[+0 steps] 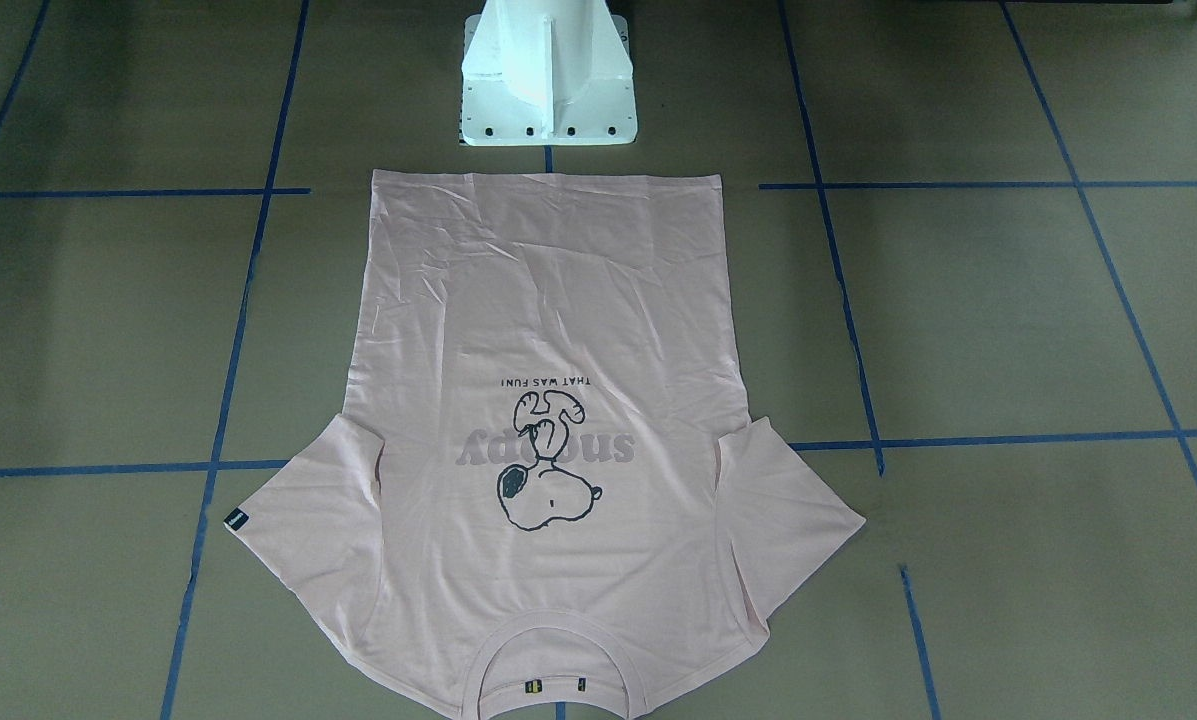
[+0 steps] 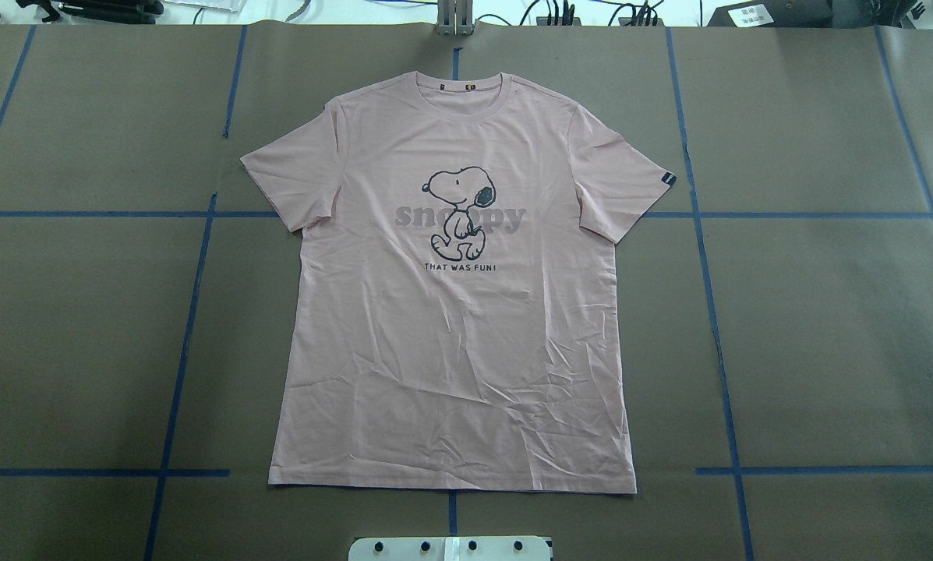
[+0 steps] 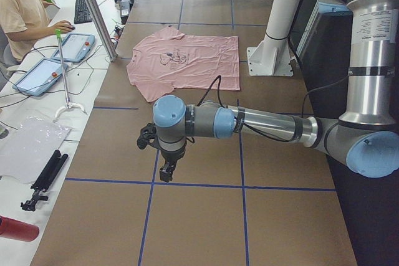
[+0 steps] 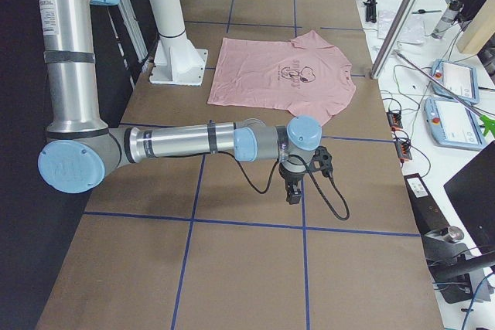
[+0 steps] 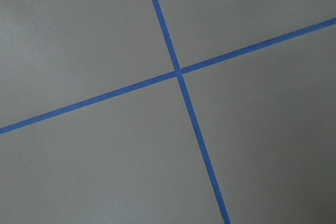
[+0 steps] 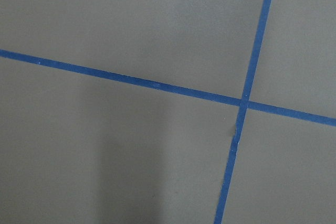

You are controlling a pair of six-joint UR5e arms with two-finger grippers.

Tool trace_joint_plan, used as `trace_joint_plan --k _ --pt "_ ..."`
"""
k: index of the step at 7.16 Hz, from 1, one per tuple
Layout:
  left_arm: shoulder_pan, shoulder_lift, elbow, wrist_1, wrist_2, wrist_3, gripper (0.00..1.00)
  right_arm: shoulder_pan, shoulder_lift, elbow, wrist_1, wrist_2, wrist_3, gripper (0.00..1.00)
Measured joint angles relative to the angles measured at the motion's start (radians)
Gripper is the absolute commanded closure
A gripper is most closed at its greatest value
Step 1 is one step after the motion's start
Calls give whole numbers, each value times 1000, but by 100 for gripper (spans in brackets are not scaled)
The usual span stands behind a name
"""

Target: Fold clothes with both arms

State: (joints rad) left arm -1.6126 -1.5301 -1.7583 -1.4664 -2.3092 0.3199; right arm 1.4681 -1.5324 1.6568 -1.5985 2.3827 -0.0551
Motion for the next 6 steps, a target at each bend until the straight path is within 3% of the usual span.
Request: trace_joint_plan --k 4,6 --pt "132 2 -6 -53 15 -11 0 0 -2 1 18 4 0 0" --pt "144 19 -14 -59 -26 -24 0 -11 0 -26 37 22 9 0"
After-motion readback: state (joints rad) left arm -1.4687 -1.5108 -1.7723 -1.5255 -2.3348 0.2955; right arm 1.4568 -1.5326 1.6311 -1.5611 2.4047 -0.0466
